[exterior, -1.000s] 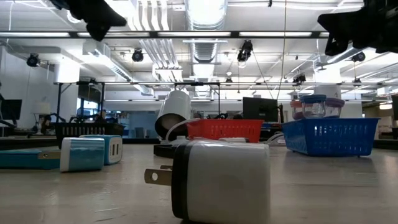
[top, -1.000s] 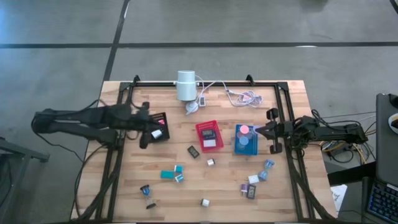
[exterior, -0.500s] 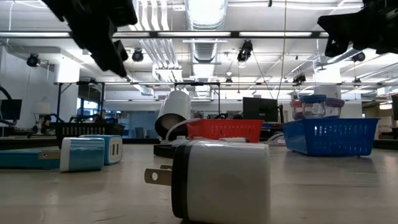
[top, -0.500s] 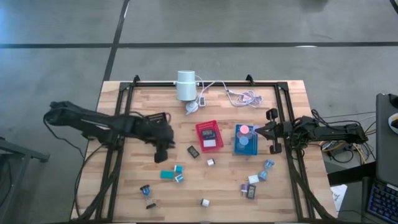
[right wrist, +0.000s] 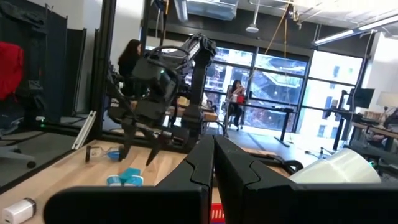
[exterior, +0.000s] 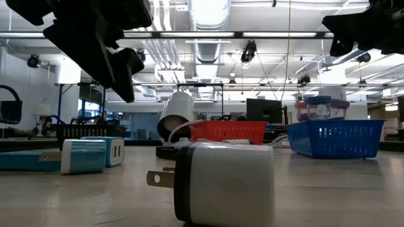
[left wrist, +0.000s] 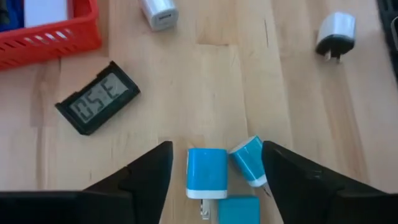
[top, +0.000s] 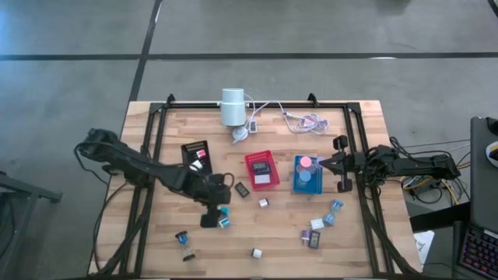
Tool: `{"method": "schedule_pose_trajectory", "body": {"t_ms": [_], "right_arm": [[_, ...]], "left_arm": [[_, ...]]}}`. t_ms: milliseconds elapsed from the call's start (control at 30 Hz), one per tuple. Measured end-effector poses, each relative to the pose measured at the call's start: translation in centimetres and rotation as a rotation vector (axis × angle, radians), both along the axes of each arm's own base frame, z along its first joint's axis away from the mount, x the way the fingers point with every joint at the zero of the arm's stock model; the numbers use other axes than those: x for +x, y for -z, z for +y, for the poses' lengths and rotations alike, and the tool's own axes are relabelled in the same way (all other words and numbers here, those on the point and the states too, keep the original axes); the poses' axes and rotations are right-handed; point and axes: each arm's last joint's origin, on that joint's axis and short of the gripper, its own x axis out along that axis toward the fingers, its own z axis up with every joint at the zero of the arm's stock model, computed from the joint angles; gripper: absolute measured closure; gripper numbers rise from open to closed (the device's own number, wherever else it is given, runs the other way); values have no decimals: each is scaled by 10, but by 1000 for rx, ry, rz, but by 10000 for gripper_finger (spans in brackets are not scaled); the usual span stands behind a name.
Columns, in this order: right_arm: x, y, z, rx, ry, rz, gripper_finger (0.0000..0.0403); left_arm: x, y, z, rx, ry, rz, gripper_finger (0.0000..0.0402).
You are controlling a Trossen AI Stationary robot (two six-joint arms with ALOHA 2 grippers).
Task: Pick & Place Office items
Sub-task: Put the top blue charger adapter into the black bin
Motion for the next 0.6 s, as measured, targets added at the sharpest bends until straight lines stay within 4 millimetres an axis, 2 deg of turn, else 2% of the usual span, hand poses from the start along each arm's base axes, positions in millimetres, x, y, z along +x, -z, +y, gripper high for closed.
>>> {"method": "schedule_pose_trajectory", "body": {"t_ms": [600], "right_arm": [[0,0,-2,-22,57,-1,394]], "left_arm": [[8,35,-5,73,33,169,142]]}}
